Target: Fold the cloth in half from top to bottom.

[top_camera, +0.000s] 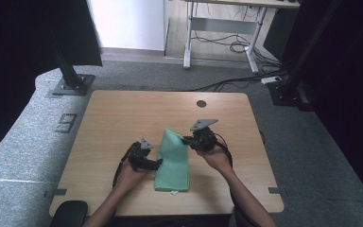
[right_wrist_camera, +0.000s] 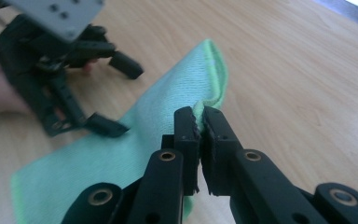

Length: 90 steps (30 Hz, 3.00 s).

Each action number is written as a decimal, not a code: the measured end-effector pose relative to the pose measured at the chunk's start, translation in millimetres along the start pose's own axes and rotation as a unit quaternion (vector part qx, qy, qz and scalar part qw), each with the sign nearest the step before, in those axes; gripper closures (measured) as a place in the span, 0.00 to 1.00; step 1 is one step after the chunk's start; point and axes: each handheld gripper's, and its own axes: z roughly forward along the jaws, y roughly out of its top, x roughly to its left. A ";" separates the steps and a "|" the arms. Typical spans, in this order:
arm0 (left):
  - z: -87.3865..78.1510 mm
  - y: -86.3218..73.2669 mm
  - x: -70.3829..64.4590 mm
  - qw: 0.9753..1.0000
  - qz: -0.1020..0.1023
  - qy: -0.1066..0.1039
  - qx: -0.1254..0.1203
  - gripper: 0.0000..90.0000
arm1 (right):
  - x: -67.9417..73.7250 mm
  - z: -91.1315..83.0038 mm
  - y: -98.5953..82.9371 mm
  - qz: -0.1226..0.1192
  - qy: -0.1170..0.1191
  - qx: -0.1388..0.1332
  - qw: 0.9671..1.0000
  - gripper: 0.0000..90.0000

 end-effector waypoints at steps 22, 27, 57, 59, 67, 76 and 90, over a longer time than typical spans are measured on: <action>0.5 0.3 0.0 1.000 -0.003 0.001 -0.002 0.11 | 40.6 -5.0 -54.4 -0.003 0.041 0.019 0.999 0.93; 0.4 0.3 0.1 1.000 -0.002 0.001 -0.001 0.11 | 45.9 3.3 -69.5 0.005 0.049 0.036 0.998 0.93; 11.6 98.4 -2.1 0.997 0.044 -0.050 0.028 0.15 | 55.2 18.2 -92.6 0.025 0.041 0.052 0.997 0.91; 19.9 101.0 -6.1 0.997 0.052 -0.048 0.038 0.15 | 55.3 18.1 -92.7 0.025 0.041 0.052 0.997 0.91; 36.2 97.5 -9.5 0.995 0.050 -0.064 0.060 0.15 | 55.5 17.9 -93.5 0.026 0.041 0.049 0.998 0.90; 25.9 94.2 -17.8 0.992 0.067 -0.083 0.062 0.15 | 55.3 17.7 -93.3 0.024 0.042 0.050 0.998 0.90; 3.0 71.7 -15.7 0.992 0.068 -0.095 0.054 0.15 | 55.5 9.4 -90.2 0.027 0.049 0.043 0.997 0.79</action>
